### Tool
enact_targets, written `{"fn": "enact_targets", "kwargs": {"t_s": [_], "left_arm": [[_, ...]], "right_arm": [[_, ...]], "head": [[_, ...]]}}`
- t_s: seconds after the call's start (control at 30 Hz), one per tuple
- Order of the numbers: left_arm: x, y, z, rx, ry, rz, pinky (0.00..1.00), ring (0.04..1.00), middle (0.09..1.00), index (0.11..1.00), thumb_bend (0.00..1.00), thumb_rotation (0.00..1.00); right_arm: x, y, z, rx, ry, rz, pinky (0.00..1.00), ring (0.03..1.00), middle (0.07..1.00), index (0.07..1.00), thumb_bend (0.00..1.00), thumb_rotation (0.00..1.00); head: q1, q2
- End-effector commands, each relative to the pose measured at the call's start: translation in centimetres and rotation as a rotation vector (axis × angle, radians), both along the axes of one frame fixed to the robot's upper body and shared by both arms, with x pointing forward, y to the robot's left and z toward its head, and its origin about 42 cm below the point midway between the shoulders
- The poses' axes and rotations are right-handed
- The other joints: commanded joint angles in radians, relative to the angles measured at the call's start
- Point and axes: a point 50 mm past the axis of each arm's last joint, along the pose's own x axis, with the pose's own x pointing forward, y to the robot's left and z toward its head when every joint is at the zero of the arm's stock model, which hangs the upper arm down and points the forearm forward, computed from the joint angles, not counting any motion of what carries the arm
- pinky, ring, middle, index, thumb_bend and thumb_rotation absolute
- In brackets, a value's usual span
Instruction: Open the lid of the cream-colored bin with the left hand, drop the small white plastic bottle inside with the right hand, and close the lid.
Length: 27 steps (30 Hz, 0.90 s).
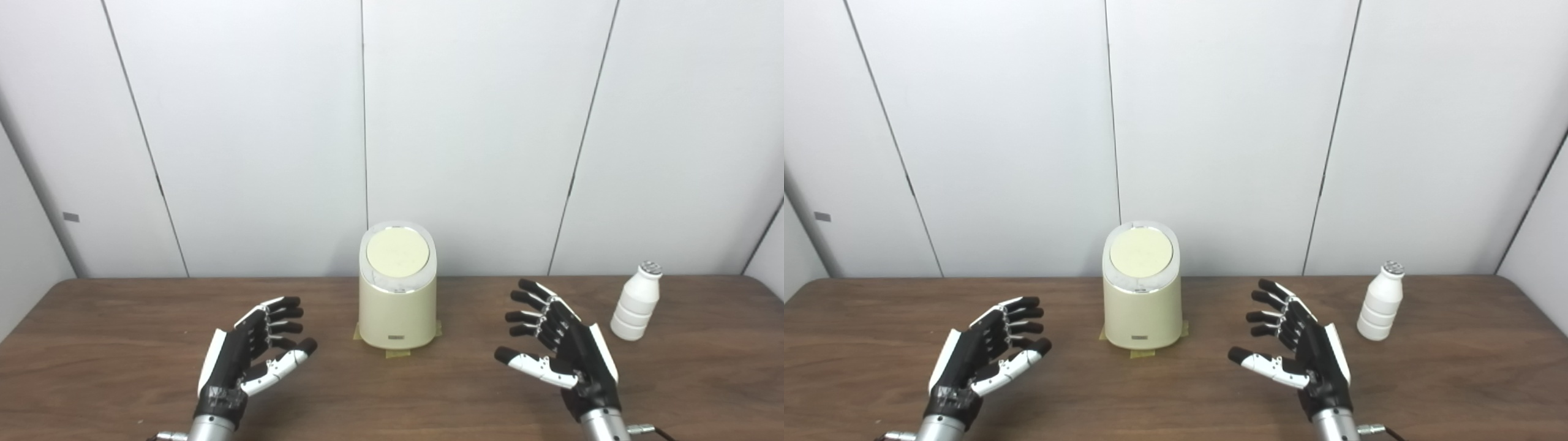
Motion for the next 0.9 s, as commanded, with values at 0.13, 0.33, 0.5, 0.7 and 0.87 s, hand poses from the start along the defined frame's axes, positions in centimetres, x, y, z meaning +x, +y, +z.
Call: {"fn": "enact_targets", "kwargs": {"t_s": [0.13,0.33,0.5,0.7,0.87], "left_arm": [[0.9,-0.2,2.3,0.016,-0.099,-0.016,0.59,0.685,0.736,0.769,0.71,0.23],[0.9,-0.2,2.2,0.014,-0.097,-0.014,0.58,0.677,0.730,0.769,0.72,0.23],[0.9,-0.4,2.3,0.002,-0.102,-0.010,0.58,0.684,0.738,0.770,0.73,0.25],[0.9,-1.5,3.0,-0.049,-0.110,0.047,0.66,0.812,0.885,0.889,0.79,0.32],[2.8,-2.5,5.7,-0.045,-0.160,0.079,0.81,0.902,0.950,0.977,0.82,0.39]], "right_arm": [[0.7,0.3,2.4,-0.005,-0.092,0.008,0.56,0.650,0.770,0.796,0.85,0.19],[0.7,0.2,2.1,0.006,-0.086,0.008,0.57,0.653,0.773,0.793,0.88,0.20],[0.7,0.2,2.3,-0.009,-0.090,0.009,0.57,0.647,0.770,0.793,0.86,0.20],[0.8,0.0,2.0,-0.009,-0.088,0.005,0.56,0.642,0.767,0.789,0.86,0.20],[0.9,-0.3,1.9,-0.008,-0.086,0.004,0.57,0.646,0.771,0.792,0.85,0.19]], "head": [[-0.001,0.000],[-0.002,0.001],[-0.007,-0.001],[0.002,-0.009],[0.007,-0.015]]}}
